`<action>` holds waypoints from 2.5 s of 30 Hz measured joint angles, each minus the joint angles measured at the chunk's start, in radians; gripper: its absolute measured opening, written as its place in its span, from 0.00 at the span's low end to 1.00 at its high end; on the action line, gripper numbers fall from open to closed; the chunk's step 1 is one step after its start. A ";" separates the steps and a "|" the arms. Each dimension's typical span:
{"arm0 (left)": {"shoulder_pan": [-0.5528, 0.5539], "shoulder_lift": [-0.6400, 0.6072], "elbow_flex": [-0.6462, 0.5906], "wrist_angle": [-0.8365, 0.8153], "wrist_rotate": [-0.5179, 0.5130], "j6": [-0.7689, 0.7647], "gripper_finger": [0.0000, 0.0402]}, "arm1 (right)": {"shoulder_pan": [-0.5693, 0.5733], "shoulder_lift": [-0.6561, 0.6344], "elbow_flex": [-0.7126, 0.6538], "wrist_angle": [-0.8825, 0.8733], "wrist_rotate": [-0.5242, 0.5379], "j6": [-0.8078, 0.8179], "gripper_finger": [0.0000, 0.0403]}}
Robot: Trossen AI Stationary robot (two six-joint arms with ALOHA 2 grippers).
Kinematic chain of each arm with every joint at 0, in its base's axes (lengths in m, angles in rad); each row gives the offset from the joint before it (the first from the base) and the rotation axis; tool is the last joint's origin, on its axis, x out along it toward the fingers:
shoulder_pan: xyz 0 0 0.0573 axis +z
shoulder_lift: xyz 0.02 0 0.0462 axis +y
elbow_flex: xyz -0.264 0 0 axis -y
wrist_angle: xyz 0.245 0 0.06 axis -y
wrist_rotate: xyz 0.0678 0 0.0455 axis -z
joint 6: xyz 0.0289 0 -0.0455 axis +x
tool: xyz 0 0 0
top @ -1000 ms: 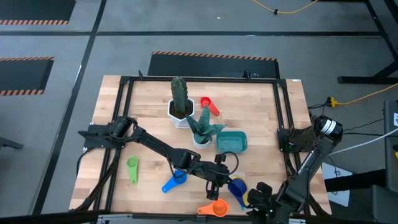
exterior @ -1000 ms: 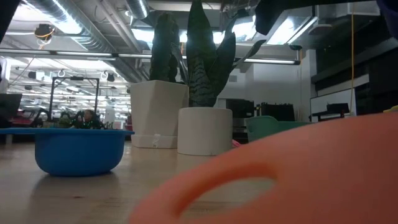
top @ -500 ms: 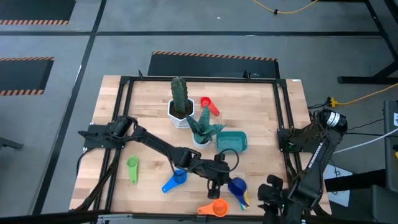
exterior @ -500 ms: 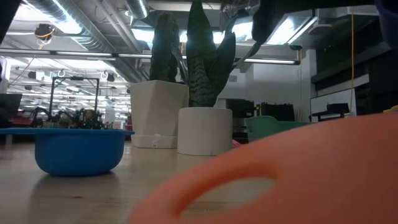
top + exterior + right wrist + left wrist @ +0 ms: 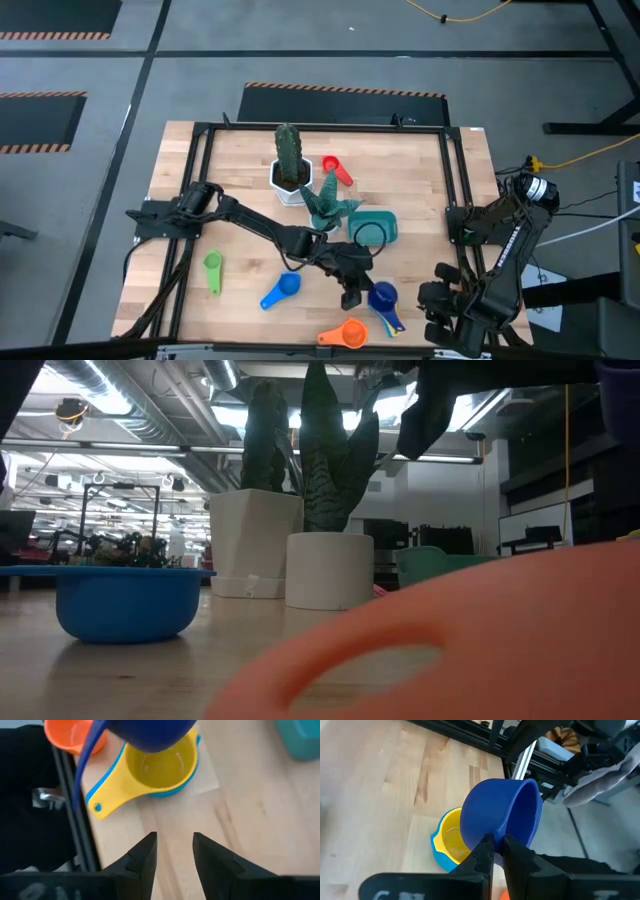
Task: Nest measuring cups in basket
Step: Stack the dark blue measuring cup on top of the yellow measuring cup
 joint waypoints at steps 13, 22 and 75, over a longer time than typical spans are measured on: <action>0.004 0.041 0.001 0.001 0.010 -0.075 0.05 | -0.001 0.000 0.000 -0.023 0.013 0.000 0.32; 0.002 0.048 0.001 0.006 0.007 -0.083 0.05 | -0.001 0.000 0.000 -0.023 0.038 0.000 0.32; -0.084 0.047 0.001 -0.167 -0.065 0.323 0.25 | -0.001 0.138 -0.001 0.117 0.065 0.012 0.32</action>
